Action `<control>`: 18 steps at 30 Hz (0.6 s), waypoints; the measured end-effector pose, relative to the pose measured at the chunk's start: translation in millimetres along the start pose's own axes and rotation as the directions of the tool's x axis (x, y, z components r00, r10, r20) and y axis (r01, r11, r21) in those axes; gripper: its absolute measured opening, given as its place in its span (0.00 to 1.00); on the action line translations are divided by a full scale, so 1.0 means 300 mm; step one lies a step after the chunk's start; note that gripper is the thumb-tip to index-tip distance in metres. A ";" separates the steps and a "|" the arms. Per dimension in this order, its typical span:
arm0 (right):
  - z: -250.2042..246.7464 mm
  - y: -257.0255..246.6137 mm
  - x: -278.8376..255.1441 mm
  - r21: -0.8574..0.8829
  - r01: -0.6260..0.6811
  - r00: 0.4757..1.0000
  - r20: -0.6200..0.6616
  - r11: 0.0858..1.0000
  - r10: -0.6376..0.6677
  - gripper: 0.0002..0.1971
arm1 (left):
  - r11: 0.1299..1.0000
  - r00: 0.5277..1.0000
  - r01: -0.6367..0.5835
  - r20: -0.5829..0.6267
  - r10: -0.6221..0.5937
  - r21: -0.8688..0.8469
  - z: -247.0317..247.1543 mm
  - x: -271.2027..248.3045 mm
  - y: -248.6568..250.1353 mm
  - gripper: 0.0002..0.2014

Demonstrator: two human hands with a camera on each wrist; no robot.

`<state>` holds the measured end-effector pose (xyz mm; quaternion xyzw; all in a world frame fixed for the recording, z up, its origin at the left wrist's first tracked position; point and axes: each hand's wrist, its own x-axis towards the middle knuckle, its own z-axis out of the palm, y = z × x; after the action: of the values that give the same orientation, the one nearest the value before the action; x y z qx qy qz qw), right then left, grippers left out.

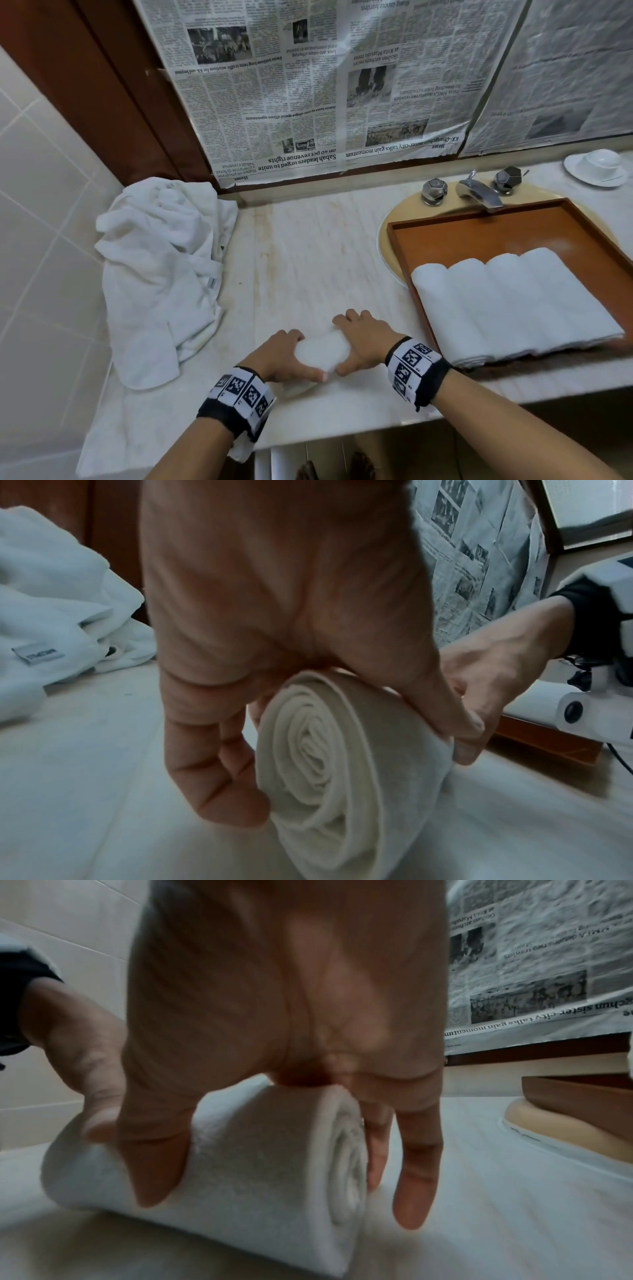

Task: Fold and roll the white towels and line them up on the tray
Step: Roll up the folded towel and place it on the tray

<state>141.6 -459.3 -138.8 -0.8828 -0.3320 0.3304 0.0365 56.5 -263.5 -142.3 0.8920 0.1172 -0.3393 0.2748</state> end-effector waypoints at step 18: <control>0.069 0.081 -0.196 0.166 -0.013 1.000 -0.008 0.986 0.014 0.42 | 0.996 0.995 -0.094 0.043 0.095 -0.009 0.093 -0.076 0.112 0.41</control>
<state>109.8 -517.2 -128.9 -0.8805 -0.2971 0.3530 0.1091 37.8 -307.4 -130.6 0.8880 0.0703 -0.3446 0.2963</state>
